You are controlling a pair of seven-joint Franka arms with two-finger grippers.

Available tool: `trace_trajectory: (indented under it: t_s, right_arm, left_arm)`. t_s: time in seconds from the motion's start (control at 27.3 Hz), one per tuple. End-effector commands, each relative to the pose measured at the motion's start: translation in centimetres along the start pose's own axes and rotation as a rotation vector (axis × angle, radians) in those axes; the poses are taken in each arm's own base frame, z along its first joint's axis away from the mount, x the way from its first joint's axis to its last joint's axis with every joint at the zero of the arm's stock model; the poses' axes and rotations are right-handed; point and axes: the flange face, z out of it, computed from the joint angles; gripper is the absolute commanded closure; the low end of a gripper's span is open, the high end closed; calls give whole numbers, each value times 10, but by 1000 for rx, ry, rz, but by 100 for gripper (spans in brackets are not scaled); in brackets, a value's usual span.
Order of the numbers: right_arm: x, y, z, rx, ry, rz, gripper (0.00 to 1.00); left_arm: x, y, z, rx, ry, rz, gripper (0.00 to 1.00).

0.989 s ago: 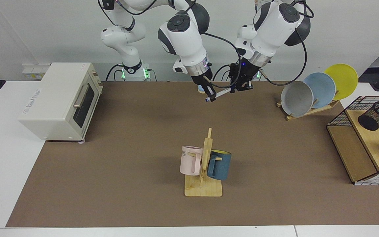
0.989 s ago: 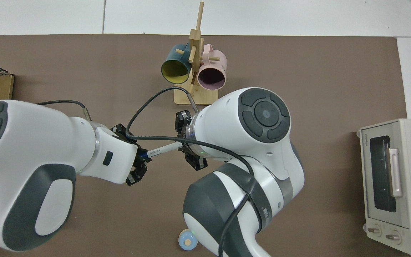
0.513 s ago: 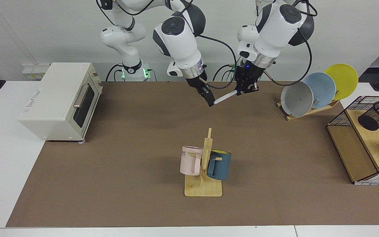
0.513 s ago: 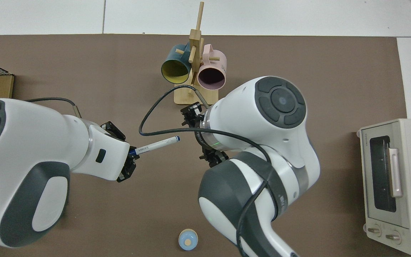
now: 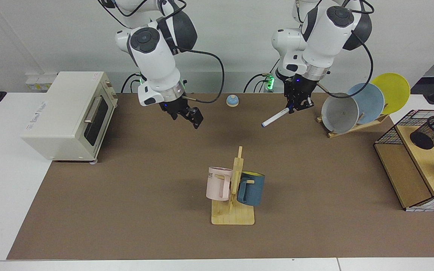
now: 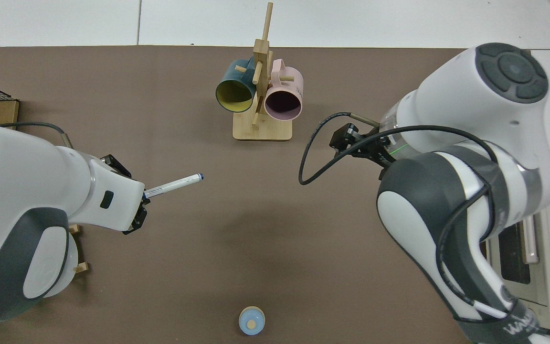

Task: Put markers into pen holder
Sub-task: 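Open the right gripper and pull it back from the marker, then carry the marker away with the left gripper while the right gripper retracts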

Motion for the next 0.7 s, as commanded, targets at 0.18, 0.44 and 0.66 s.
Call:
trace_trajectory:
  t_s: [0.18,0.44,0.66]
  right_arm:
    - [17,56,-40,-147,78,-435,0]
    - [14,72,-62,-194,97,-553,0]
    - [16,104,-87,-203,100,-506,0]
  left_arm:
    - [-43,-16,-3,83,-178,-16,100]
    - [-71,-30,-8,137,-327,-22,100]
    - [-91,-44,-17,222,-458,-8,100]
